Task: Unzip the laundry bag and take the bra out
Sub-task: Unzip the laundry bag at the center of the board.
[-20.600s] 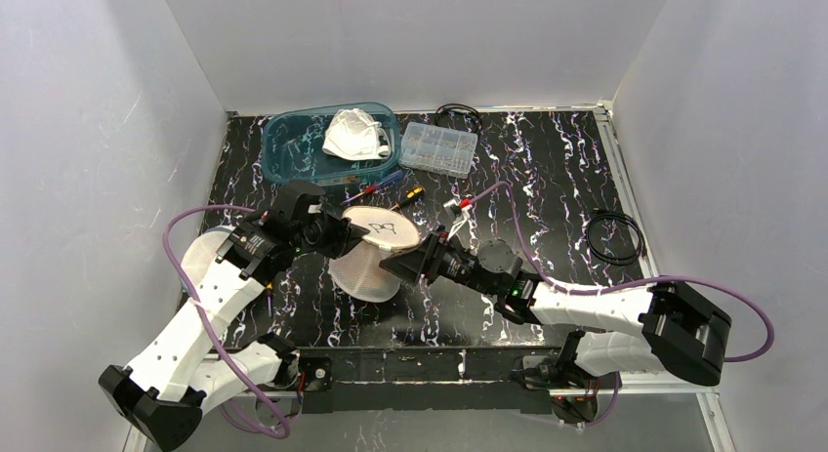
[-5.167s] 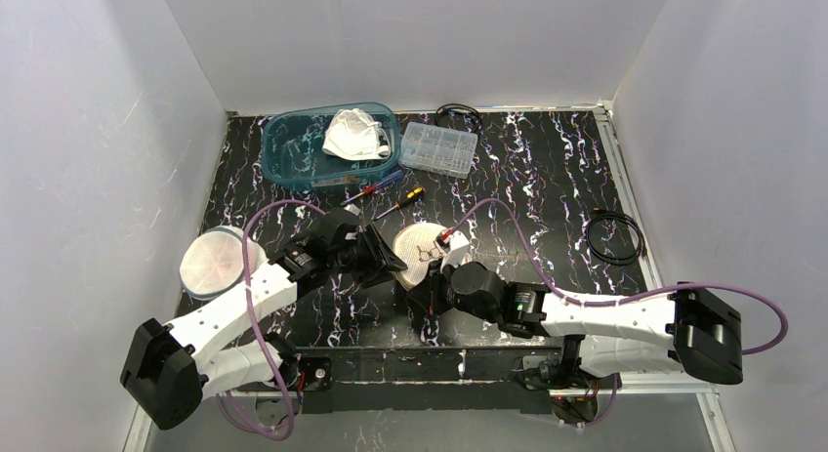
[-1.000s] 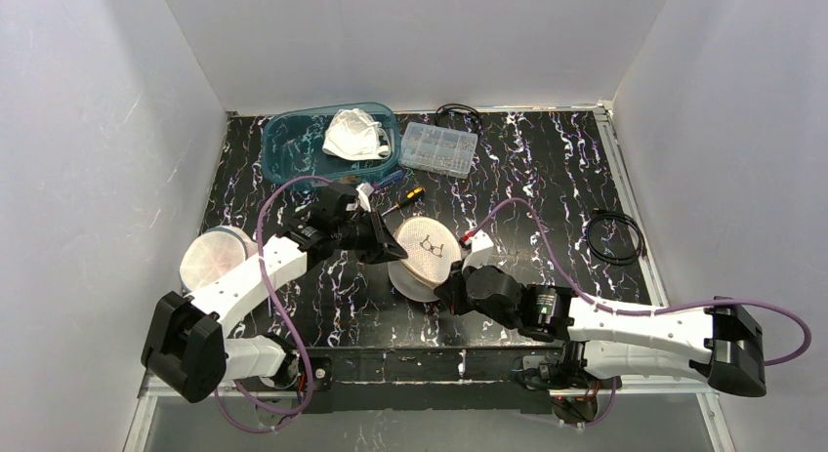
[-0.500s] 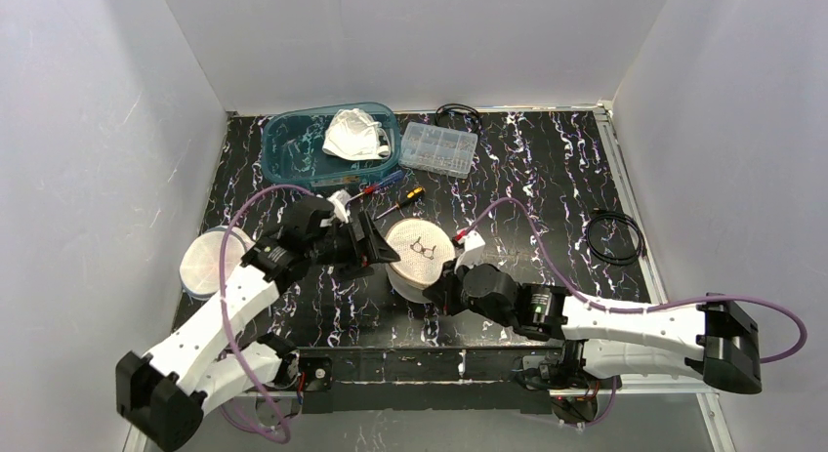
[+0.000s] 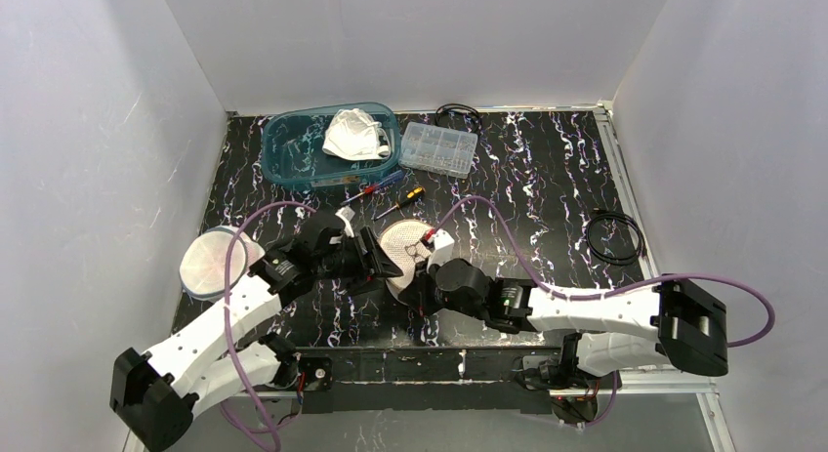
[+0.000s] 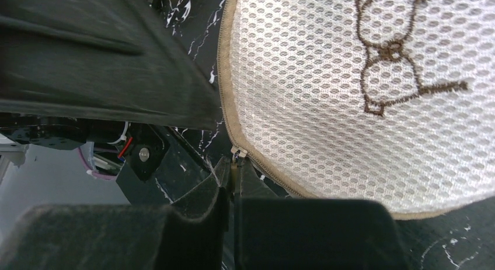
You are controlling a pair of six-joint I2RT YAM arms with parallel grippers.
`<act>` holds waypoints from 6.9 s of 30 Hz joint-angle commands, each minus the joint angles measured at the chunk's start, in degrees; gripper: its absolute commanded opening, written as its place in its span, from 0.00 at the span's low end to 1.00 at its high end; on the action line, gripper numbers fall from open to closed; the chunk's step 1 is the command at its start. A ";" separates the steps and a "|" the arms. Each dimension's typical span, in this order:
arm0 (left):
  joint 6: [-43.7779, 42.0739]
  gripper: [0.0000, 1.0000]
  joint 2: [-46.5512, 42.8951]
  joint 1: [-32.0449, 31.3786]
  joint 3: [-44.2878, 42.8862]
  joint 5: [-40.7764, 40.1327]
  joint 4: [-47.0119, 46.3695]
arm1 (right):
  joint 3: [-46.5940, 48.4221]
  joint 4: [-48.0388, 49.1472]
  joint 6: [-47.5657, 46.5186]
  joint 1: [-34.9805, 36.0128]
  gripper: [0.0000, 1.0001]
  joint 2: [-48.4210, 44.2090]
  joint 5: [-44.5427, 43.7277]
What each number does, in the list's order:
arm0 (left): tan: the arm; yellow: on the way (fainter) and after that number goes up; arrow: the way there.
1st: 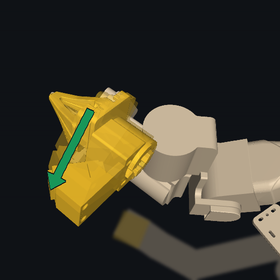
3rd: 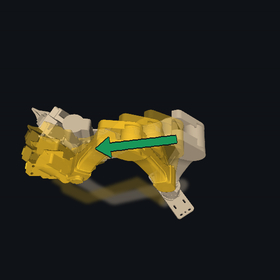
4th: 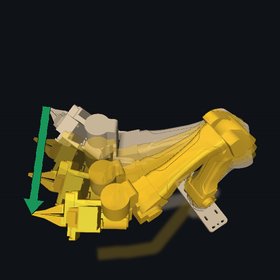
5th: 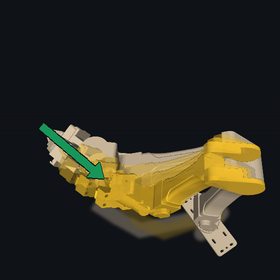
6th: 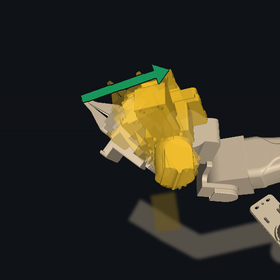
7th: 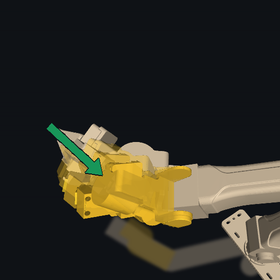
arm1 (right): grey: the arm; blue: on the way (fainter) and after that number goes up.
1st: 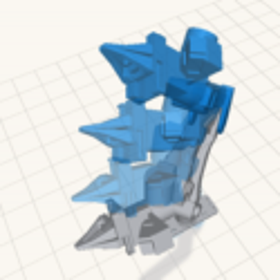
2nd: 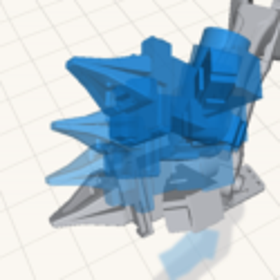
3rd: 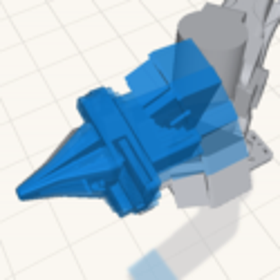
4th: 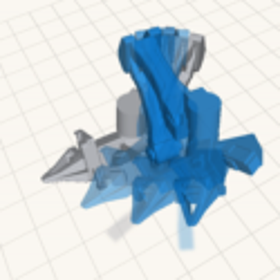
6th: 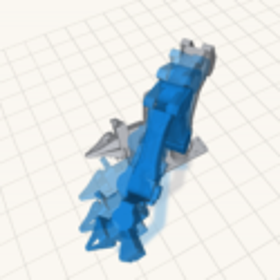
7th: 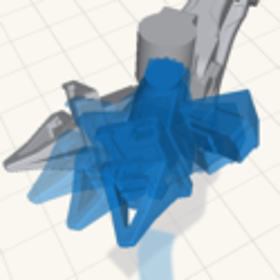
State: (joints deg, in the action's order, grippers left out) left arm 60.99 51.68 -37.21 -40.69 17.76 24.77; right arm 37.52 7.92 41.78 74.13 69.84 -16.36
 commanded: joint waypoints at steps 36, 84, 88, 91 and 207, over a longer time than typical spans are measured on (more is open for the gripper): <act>-3.75 0.00 8.18 -0.44 -4.06 -2.32 -4.57 | -3.85 -10.62 3.89 0.74 0.01 -14.15 -9.92; 3.20 0.66 -3.11 1.36 4.34 -2.20 -2.42 | 4.27 6.14 -0.25 1.19 0.01 3.43 1.29; 2.94 0.59 -0.37 1.26 3.87 -2.40 -4.63 | 4.94 6.40 -0.48 1.18 0.01 4.16 1.69; 2.70 0.54 1.57 1.26 3.63 -2.74 -5.00 | 4.81 6.03 -0.47 1.26 0.01 3.70 1.51; -1.16 0.00 6.89 3.37 -2.09 -2.97 -1.90 | -1.77 -13.90 7.08 1.36 0.01 -10.10 -11.57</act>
State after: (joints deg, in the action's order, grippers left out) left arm 60.49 60.80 -34.70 -42.83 15.44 22.65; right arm 36.51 -3.36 47.07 75.40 60.25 -25.28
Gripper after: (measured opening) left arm 0.034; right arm 0.096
